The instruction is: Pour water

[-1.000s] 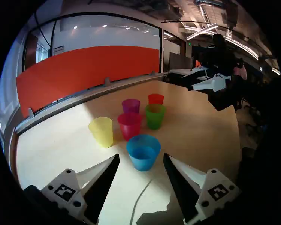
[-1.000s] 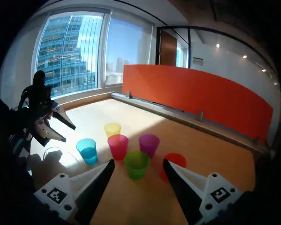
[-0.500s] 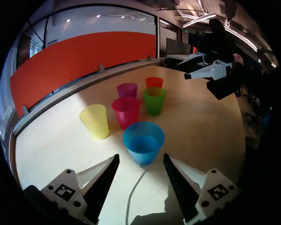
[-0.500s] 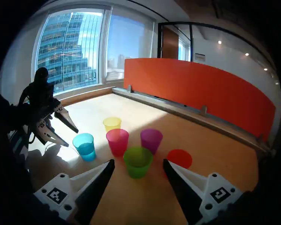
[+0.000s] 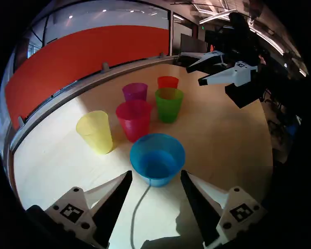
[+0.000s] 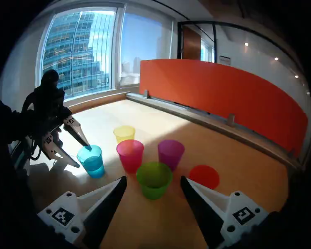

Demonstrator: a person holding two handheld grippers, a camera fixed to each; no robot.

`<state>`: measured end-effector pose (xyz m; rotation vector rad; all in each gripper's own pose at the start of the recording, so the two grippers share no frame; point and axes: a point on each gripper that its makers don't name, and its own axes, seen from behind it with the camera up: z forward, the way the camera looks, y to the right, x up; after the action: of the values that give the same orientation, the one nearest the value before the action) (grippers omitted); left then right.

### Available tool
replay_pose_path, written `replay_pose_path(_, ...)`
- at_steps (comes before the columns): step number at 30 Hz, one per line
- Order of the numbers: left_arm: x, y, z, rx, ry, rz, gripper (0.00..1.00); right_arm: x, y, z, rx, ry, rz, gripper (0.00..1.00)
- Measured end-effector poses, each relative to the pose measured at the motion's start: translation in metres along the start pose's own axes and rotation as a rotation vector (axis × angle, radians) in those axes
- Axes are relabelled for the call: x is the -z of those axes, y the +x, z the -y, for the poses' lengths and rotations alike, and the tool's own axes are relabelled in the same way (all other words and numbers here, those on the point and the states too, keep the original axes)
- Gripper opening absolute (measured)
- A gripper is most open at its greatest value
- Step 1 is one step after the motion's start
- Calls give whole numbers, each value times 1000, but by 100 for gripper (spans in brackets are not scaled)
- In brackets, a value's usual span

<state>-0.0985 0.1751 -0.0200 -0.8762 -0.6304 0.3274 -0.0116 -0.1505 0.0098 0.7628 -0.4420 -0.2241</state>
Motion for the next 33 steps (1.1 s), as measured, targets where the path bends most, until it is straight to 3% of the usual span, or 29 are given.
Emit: replay_pose_path(33, -26, 7, 1, -21, -35, 21, 86, -30, -19, 3, -4, 34, 64, 100)
